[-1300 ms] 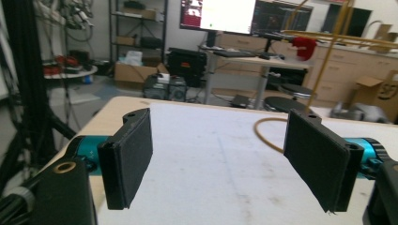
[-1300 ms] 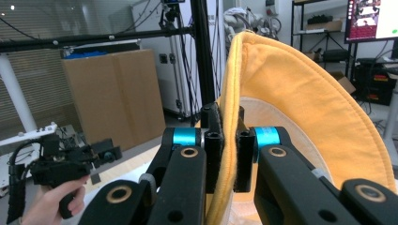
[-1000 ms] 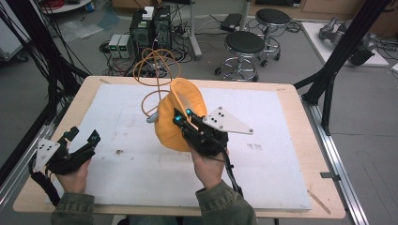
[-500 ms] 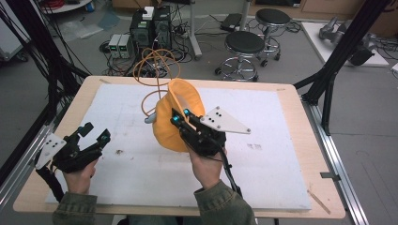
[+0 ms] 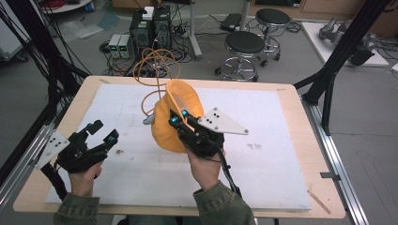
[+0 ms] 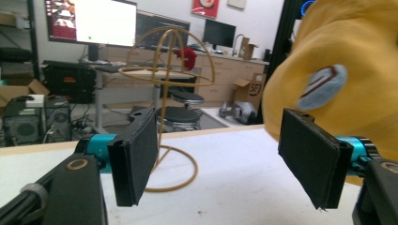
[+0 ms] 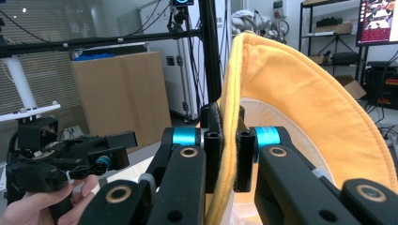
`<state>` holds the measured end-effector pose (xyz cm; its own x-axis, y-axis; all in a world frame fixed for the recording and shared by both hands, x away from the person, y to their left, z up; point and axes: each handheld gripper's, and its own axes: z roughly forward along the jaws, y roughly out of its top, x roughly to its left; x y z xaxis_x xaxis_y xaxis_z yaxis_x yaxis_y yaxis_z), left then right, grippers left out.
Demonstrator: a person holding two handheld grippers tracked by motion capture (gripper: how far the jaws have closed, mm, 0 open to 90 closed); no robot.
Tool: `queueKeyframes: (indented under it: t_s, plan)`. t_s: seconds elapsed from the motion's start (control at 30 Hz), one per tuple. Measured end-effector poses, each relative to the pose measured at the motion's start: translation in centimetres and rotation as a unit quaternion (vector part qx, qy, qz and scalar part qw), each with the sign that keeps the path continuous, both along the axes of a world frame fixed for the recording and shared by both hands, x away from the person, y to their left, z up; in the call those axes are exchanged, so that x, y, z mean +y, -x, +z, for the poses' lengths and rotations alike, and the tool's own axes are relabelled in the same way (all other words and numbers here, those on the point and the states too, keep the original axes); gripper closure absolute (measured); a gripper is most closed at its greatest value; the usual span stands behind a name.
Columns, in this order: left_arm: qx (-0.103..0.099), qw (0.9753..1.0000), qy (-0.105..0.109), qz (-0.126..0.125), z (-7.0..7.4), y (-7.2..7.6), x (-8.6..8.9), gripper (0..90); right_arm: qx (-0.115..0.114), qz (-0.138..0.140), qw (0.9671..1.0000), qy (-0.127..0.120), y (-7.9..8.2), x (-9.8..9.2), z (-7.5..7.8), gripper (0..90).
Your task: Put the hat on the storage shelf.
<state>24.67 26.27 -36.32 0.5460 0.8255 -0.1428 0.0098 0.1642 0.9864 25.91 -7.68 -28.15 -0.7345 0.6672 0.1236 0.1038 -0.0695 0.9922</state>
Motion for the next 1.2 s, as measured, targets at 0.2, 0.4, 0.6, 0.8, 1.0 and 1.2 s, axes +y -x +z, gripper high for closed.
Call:
queueKeyframes:
  t_s: [0.2,0.4,0.6,0.8,1.0,1.2]
  plan:
    - [-0.004,0.9997,-0.005,-0.023,0.5,0.2,-1.5,29.1,0.003,0.006,1.0000,0.002,0.1,0.4,-0.2,86.3]
    - [-0.003,0.9990,-0.021,-0.039,0.3,0.1,-2.9,29.1,0.003,0.015,0.9999,0.004,0.4,0.8,-0.3,86.3]
    - [-0.002,0.9983,-0.033,-0.047,0.1,0.0,-3.8,29.2,0.004,0.027,0.9996,0.008,0.7,1.4,-0.3,86.3]
    - [-0.009,0.9982,-0.032,-0.050,0.1,0.1,-3.9,30.3,0.006,0.042,0.9990,0.013,1.0,2.1,-0.5,86.3]
    - [-0.021,0.9971,-0.039,-0.063,0.2,0.3,-4.2,33.3,0.010,0.058,0.9981,0.020,1.2,2.8,-0.7,86.3]
    - [-0.017,0.9954,-0.044,-0.084,0.0,0.3,-4.3,50.7,0.011,0.072,0.9971,0.023,1.5,3.4,-0.8,86.3]
